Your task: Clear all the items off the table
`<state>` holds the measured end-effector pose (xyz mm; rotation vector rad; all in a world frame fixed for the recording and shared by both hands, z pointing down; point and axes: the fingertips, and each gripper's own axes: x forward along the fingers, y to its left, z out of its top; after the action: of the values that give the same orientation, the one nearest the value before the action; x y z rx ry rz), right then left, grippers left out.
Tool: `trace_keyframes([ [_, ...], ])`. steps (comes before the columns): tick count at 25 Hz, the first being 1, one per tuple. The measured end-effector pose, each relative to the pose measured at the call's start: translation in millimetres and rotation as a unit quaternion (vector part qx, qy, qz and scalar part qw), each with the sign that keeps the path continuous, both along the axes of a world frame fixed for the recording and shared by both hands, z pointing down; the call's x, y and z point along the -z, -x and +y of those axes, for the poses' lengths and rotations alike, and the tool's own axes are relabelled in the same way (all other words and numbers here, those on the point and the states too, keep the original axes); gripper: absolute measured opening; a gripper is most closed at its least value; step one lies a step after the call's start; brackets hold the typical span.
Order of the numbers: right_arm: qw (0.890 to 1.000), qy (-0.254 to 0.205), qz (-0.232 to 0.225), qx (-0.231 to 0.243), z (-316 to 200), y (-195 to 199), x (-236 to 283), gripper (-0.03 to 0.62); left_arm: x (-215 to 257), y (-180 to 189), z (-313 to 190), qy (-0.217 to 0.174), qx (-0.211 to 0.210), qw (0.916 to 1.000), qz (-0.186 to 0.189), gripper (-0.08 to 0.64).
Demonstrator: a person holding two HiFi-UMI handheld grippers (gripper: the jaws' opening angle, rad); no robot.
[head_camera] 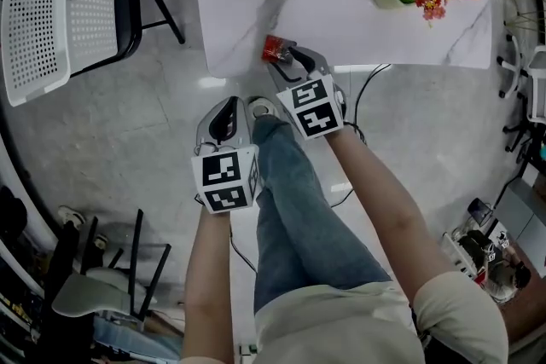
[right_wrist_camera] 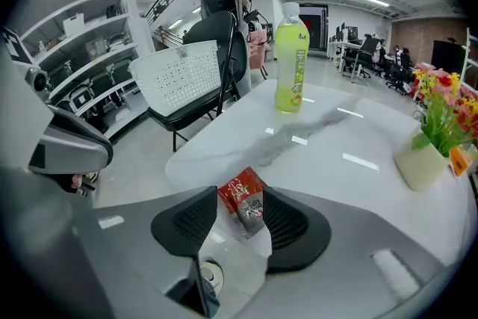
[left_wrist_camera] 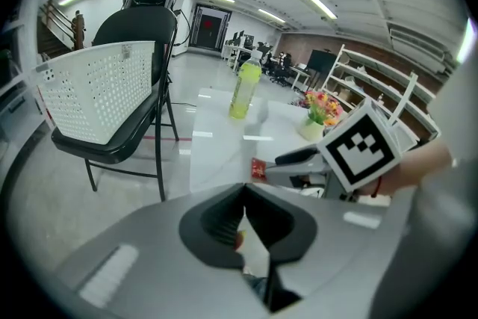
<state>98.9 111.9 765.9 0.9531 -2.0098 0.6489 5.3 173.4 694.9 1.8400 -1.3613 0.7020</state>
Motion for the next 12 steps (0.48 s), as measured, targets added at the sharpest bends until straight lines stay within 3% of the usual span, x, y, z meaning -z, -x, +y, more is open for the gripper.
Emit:
trace_keyframes([
  [12,0.998,0.014,0.036,0.041,-6,10,-28,0.253,-14,5,-4,0.010,0.013,0.9998,0.005,0.008],
])
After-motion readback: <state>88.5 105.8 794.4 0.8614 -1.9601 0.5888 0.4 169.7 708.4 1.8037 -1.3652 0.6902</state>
